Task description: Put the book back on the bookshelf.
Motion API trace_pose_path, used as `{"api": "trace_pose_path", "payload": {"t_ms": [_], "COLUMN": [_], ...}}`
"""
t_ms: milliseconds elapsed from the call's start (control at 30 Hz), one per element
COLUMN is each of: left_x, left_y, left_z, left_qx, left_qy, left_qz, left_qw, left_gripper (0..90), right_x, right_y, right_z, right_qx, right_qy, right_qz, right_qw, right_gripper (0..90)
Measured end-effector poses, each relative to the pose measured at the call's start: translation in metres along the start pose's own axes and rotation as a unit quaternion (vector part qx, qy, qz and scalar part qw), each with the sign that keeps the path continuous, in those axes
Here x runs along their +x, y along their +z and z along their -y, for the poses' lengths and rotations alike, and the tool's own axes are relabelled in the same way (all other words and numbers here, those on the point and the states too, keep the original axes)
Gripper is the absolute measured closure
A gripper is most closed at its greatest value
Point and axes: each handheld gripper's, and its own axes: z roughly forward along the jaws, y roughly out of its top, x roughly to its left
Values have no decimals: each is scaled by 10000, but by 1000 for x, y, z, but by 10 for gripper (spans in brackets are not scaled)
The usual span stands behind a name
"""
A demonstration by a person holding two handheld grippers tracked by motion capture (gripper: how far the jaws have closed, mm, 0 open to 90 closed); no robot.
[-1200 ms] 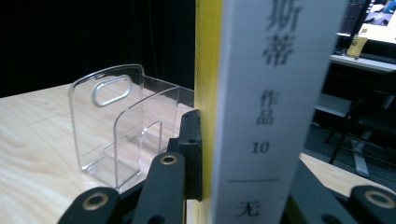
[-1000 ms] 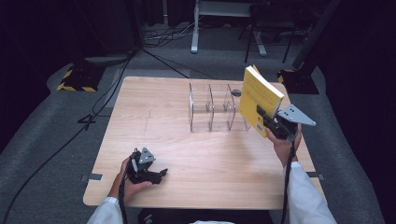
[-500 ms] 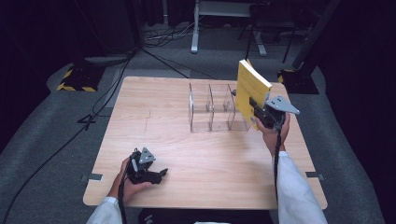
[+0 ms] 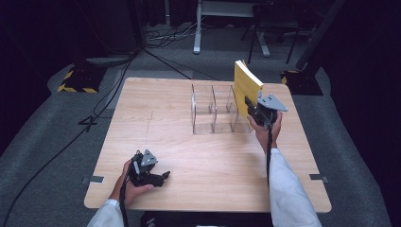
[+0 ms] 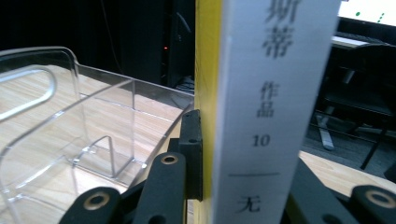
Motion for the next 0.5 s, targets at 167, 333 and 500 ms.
{"api": "trace_pose_path", "payload": {"t_ms": [167, 333, 500], "left_x": [0, 0, 0], "left_y": [0, 0, 0], "left_z": [0, 0, 0], "left_qx": [-3, -4, 1], "left_qy": [-1, -5, -15], "left_qz": [5, 5, 10], "left_qw": [10000, 10000, 10000], "left_gripper": [161, 161, 162], "right_x": [0, 1, 2], "right_y": [8, 13, 14], "right_z": [10, 14, 18], "right_qx": [53, 119, 107], "right_qy": [130, 165, 131], "right_qz": [33, 62, 137], "right_qw": [9999, 9998, 9998], "right_gripper": [762, 761, 761]}}
